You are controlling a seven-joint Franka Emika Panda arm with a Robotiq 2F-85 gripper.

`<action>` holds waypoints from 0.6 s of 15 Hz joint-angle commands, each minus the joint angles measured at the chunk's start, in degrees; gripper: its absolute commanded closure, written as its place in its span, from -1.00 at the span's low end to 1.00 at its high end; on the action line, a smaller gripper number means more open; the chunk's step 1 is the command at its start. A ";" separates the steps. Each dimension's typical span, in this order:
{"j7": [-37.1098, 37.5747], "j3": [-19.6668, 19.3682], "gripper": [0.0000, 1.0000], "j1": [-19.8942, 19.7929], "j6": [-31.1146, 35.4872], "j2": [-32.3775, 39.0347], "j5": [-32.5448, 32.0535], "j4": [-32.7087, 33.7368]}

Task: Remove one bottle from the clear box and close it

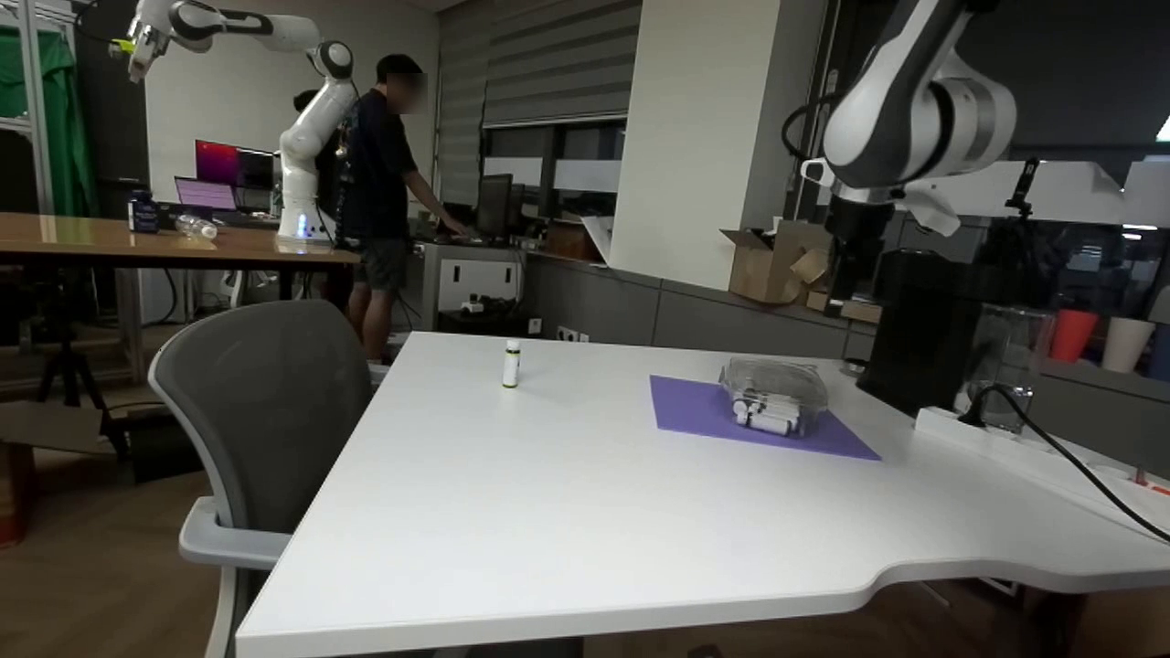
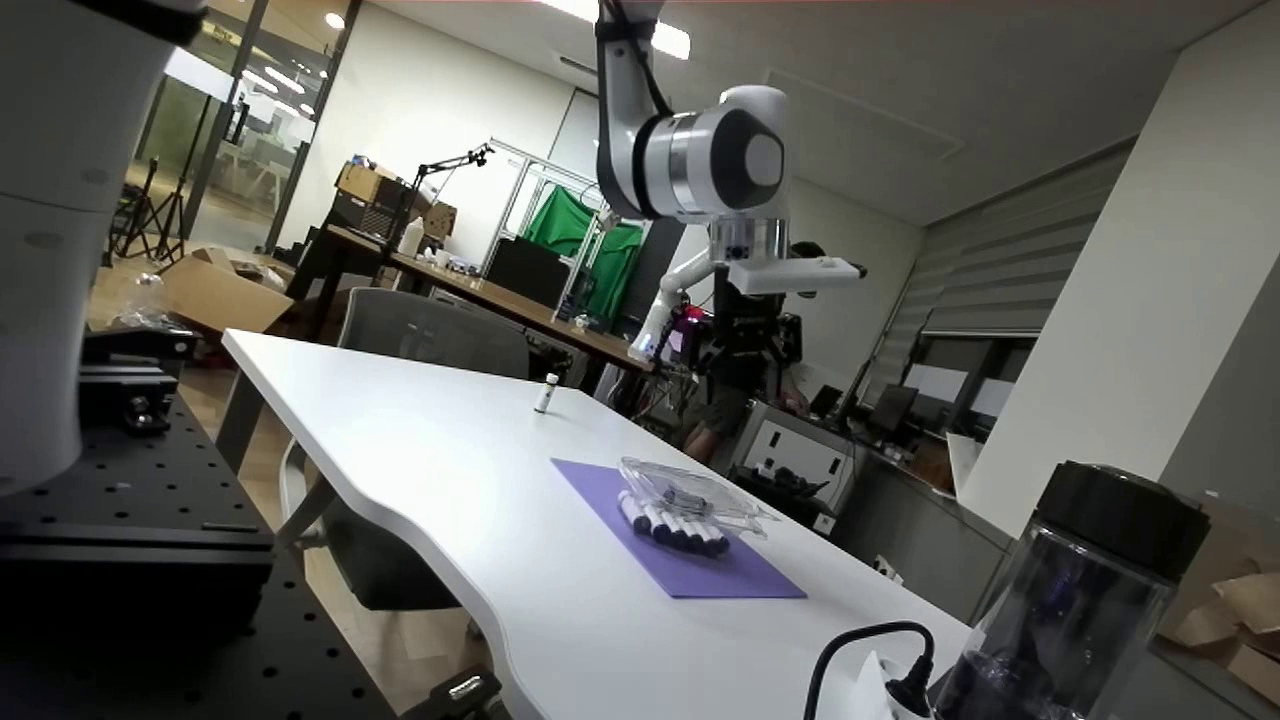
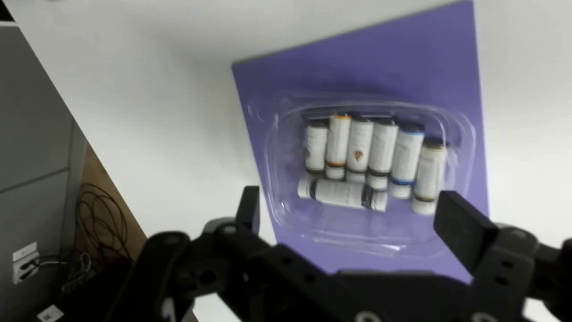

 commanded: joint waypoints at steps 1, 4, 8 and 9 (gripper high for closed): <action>-11.68 15.88 -1.00 -11.04 -7.66 -2.14 16.65 1.84; -23.99 24.23 -1.00 -19.31 -14.63 5.06 32.88 10.34; -26.25 27.80 -1.00 -27.24 -19.44 13.87 33.65 19.43; -25.75 27.98 -1.00 -28.49 -20.29 16.17 32.83 21.69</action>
